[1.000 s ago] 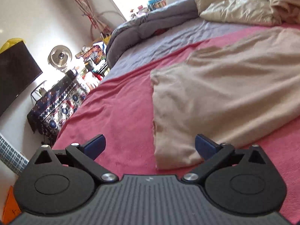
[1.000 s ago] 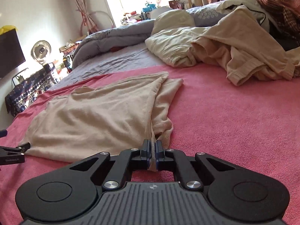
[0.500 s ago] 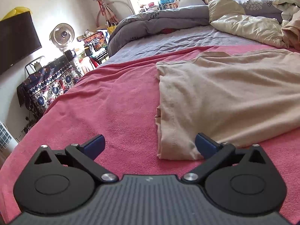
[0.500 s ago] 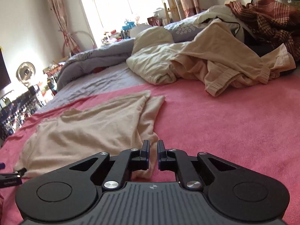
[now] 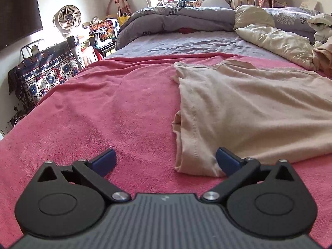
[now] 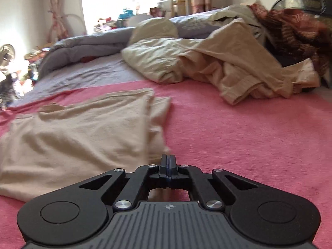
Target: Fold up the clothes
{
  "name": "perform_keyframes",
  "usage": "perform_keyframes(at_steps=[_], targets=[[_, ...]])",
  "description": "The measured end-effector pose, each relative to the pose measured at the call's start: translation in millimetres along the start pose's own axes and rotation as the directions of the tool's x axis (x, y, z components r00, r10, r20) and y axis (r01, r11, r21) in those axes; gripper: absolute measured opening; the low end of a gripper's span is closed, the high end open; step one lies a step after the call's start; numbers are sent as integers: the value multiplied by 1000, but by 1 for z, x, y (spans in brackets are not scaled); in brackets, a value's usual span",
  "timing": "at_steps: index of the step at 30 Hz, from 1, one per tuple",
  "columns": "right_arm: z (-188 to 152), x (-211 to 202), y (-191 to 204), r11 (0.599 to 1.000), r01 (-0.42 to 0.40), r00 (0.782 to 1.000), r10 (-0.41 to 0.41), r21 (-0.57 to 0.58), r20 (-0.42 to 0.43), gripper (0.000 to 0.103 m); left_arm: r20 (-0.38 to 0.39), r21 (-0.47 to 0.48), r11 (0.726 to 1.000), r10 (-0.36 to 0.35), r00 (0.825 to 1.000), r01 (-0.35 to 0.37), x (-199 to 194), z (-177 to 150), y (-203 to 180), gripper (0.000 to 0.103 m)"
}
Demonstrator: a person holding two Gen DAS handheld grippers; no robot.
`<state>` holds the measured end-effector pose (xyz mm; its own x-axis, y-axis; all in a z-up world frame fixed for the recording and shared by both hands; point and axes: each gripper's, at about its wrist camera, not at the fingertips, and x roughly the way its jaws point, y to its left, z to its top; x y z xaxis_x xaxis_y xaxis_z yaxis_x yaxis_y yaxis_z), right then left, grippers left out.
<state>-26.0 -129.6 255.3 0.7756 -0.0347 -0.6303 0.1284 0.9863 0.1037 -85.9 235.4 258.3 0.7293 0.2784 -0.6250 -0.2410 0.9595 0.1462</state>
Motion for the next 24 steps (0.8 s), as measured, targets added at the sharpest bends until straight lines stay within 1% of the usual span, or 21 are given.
perform_keyframes(at_steps=[1, 3, 5, 6, 7, 8, 9, 10, 11, 12, 13, 15, 16, 17, 20, 21, 23, 24], targets=[[0, 3, -13, 999, -15, 1000, 16, 46, -18, 1, 0, -2, 1000, -1, 1000, 1, 0, 0, 0, 103], [1, 0, -36, 985, -97, 995, 100, 146, -15, 3, 2, 0, 1000, 1, 1000, -1, -1, 0, 0, 103], [-1, -8, -51, 960, -204, 978, 208, 189, 2, 9, 4, 2, 1000, 4, 1000, -4, -2, 0, -1, 103], [-4, -12, -57, 941, -254, 966, 259, 222, 10, 11, 5, 1, 1000, 6, 1000, -6, -3, 0, -1, 103], [-8, -14, -65, 910, -308, 948, 317, 276, 14, 19, 6, 1, 1000, 7, 1000, -7, -4, 0, -1, 103], [-13, -16, -74, 870, -362, 926, 378, 335, 18, 35, 6, -2, 1000, 11, 1000, -11, -5, 1, -1, 103], [-18, -17, -81, 831, -395, 907, 420, 391, 24, 41, 5, -2, 1000, 25, 1000, -25, -8, 2, -2, 103], [-24, -17, -86, 800, -412, 896, 443, 436, 34, 45, 4, 1, 999, 46, 999, -46, -11, 4, -4, 103], [-29, -18, -90, 770, -425, 886, 462, 476, 45, 45, 7, 9, 998, 65, 998, -65, -14, 6, -8, 103], [-33, -19, -91, 757, -427, 884, 464, 494, 54, 45, 18, 25, 997, 78, 997, -78, -19, 9, -13, 102], [-34, -20, -88, 762, -421, 889, 454, 492, 58, 46, 45, 50, 996, 70, 997, -73, -25, 12, -21, 102], [-32, -23, -77, 781, -407, 900, 431, 473, 63, 52, 112, 114, 993, 15, 994, -27, -37, 17, -40, 103], [-31, -23, -71, 791, -400, 905, 421, 462, 63, 55, 139, 152, 988, -6, 990, -16, -42, 18, -50, 103], [-30, -21, -65, 798, -396, 908, 415, 455, 62, 55, 157, 194, 981, -14, 987, -17, -44, 19, -61, 103], [-25, -11, -53, 803, -392, 909, 412, 448, 59, 55, 160, 276, 961, -26, 987, -19, -34, 14, -82, 103], [-23, -7, -50, 802, -393, 909, 412, 451, 59, 55, 147, 276, 961, -32, 989, -10, -29, 12, -83, 103], [-18, 2, -44, 801, -390, 909, 413, 454, 51, 54, 108, 248, 969, -46, 993, 18, -19, 8, -80, 103], [-16, 4, -41, 806, -379, 913, 407, 455, 40, 51, 89, 233, 972, -53, 995, 31, -14, 6, -79, 103]])
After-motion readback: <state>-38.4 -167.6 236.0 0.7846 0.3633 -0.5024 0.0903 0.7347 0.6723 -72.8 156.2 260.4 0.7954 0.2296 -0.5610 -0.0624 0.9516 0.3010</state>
